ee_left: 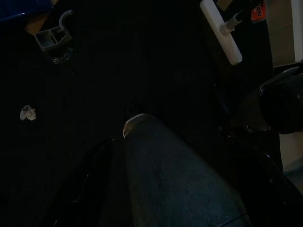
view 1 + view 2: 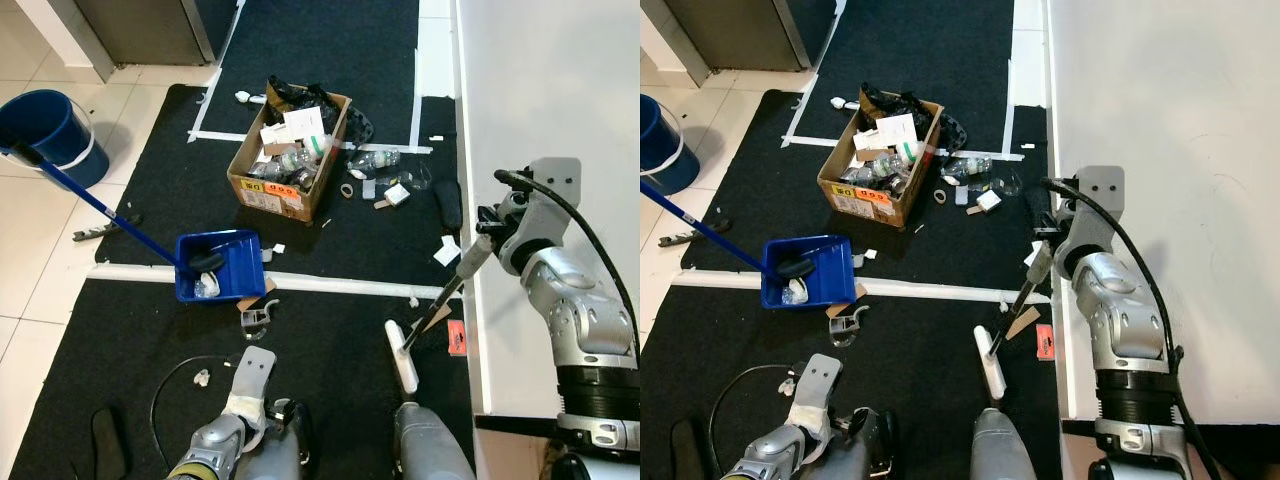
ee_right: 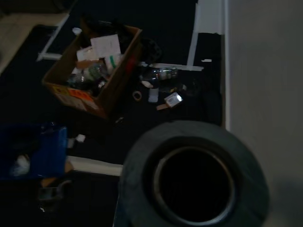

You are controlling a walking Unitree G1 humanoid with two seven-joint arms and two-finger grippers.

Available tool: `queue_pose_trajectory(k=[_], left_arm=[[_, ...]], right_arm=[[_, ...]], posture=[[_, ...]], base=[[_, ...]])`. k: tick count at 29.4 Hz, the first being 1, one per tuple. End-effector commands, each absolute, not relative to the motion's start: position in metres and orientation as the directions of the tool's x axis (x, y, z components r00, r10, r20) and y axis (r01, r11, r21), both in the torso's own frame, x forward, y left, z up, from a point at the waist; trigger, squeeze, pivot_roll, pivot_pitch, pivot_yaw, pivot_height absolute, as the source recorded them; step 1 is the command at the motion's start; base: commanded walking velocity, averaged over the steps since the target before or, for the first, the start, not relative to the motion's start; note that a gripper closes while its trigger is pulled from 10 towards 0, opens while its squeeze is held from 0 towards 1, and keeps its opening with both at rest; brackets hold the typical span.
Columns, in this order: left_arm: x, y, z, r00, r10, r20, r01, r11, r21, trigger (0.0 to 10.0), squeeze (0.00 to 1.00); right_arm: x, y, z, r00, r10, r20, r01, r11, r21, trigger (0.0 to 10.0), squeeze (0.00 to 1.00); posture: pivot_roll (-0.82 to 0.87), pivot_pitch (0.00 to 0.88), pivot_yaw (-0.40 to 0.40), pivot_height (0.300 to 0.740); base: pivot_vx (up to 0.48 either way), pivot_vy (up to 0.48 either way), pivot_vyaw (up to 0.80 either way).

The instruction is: Sweep floor

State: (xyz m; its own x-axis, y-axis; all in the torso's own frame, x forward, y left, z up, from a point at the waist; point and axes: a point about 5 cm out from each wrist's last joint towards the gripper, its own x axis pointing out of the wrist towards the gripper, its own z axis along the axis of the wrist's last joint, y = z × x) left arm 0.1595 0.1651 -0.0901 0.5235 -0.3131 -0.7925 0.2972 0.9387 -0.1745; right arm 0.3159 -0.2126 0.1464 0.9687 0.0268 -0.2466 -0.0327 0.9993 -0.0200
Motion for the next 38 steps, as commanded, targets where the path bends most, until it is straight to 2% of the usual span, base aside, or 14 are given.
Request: queue_pose_trajectory(k=[1,4,6,16,19,24,28,38], left_arm=[[0.116,0.163,-0.108,0.368,-0.315,-0.875,0.262,0.938,-0.228,10.0,0.00],[0.116,0.163,-0.108,0.369,-0.316,-0.874,0.262,0.938,-0.228,10.0,0.00],[0.117,0.163,-0.107,0.370,-0.315,-0.874,0.262,0.938,-0.227,10.0,0.00],[0.118,0.164,-0.107,0.369,-0.315,-0.874,0.266,0.937,-0.226,10.0,0.00],[0.121,0.164,-0.106,0.376,-0.315,-0.871,0.267,0.937,-0.224,10.0,0.00],[0.121,0.164,-0.106,0.378,-0.315,-0.871,0.268,0.937,-0.223,10.0,0.00],[0.121,0.164,-0.106,0.377,-0.315,-0.871,0.267,0.937,-0.223,10.0,0.00],[0.116,0.165,-0.107,0.368,-0.314,-0.875,0.264,0.938,-0.226,10.0,0.00]], right_arm=[[0.315,-0.220,0.145,0.967,-0.021,-0.254,0.003,0.997,-0.071,10.0,0.00],[0.314,-0.235,0.155,0.965,-0.081,-0.251,0.045,0.989,-0.143,10.0,0.00],[0.314,-0.249,0.181,0.972,-0.128,-0.198,0.091,0.978,-0.189,10.0,0.00],[0.313,-0.263,0.194,0.967,-0.177,-0.184,0.137,0.967,-0.213,10.0,0.00],[0.310,-0.255,0.184,0.952,-0.139,-0.272,0.074,0.969,-0.235,10.0,0.00],[0.308,-0.244,0.176,0.939,-0.103,-0.329,0.024,0.972,-0.235,10.0,0.00],[0.306,-0.242,0.169,0.922,-0.125,-0.367,0.031,0.967,-0.252,10.0,0.00],[0.308,-0.220,0.157,0.920,-0.079,-0.384,-0.003,0.978,-0.207,10.0,0.00]], posture=[[-0.03,0.192,0.020,0.740],[-0.03,0.191,0.022,0.740],[-0.04,0.188,0.021,0.740],[-0.03,0.174,0.017,0.740],[-0.03,0.166,0.016,0.740],[-0.03,0.165,0.017,0.740],[-0.03,0.170,0.018,0.740],[-0.02,0.185,0.021,0.740]], base=[[0.000,0.000,0.00],[0.000,0.000,0.00],[0.000,0.000,0.00],[0.000,0.000,0.00],[0.000,0.000,0.00],[0.000,0.000,0.00],[0.000,0.000,0.00],[0.000,0.000,0.00]])
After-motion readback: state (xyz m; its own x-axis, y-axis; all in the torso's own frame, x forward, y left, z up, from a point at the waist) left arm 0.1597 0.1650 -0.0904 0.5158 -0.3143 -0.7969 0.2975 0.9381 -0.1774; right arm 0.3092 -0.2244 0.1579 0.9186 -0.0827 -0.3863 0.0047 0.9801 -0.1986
